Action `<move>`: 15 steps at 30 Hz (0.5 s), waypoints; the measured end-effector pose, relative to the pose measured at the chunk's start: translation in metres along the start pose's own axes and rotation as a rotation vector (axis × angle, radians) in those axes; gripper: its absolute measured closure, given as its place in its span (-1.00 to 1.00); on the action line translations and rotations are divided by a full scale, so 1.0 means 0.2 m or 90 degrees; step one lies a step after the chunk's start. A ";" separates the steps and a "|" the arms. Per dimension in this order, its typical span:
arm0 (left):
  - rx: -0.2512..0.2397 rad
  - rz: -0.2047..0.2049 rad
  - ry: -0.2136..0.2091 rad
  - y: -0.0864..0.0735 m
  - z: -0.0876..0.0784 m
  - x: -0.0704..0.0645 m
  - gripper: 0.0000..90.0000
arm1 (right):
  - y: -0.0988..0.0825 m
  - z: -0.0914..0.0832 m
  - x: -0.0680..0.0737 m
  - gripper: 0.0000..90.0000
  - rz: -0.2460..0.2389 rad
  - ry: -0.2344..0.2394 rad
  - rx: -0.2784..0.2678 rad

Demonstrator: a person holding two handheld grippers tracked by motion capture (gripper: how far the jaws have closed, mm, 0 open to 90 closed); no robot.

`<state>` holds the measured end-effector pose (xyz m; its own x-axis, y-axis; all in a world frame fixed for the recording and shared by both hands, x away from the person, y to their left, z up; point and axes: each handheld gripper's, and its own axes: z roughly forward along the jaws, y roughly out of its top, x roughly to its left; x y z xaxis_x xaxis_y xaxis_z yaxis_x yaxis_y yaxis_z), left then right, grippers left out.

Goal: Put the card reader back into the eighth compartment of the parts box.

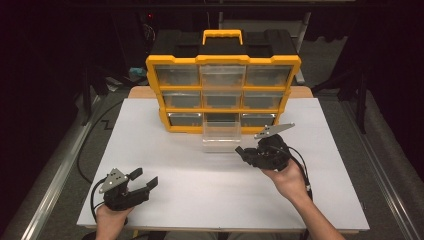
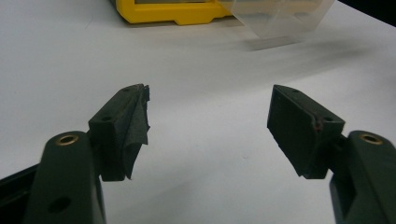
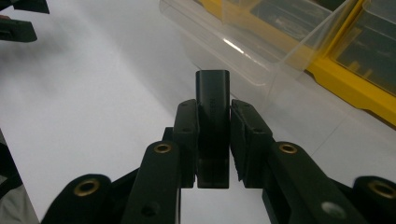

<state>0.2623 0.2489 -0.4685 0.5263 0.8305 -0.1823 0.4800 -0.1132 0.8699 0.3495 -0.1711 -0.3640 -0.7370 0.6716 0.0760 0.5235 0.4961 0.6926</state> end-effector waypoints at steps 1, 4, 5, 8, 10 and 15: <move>0.000 0.000 0.000 0.00 0.00 0.00 -0.33 | 0.01 0.00 0.00 0.63 0.000 0.000 0.000; 0.000 0.000 0.000 0.00 0.00 0.00 -0.33 | 0.03 0.00 -0.02 0.63 0.007 0.000 -0.002; 0.000 0.000 0.000 0.00 0.00 0.00 -0.33 | 0.03 0.01 -0.02 0.64 0.007 -0.001 -0.004; 0.000 0.000 0.000 0.00 0.00 0.00 -0.33 | 0.05 0.01 -0.03 0.64 0.010 -0.001 -0.006; 0.000 0.000 0.001 0.00 0.00 0.00 -0.33 | 0.06 0.01 -0.03 0.64 0.010 -0.001 -0.005; 0.000 -0.001 0.001 0.00 0.00 0.00 -0.33 | 0.10 0.02 -0.03 0.64 0.006 0.000 -0.005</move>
<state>0.2620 0.2490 -0.4684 0.5244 0.8317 -0.1825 0.4803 -0.1119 0.8700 0.3666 -0.1630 -0.3540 -0.7321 0.6763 0.0817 0.5264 0.4855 0.6980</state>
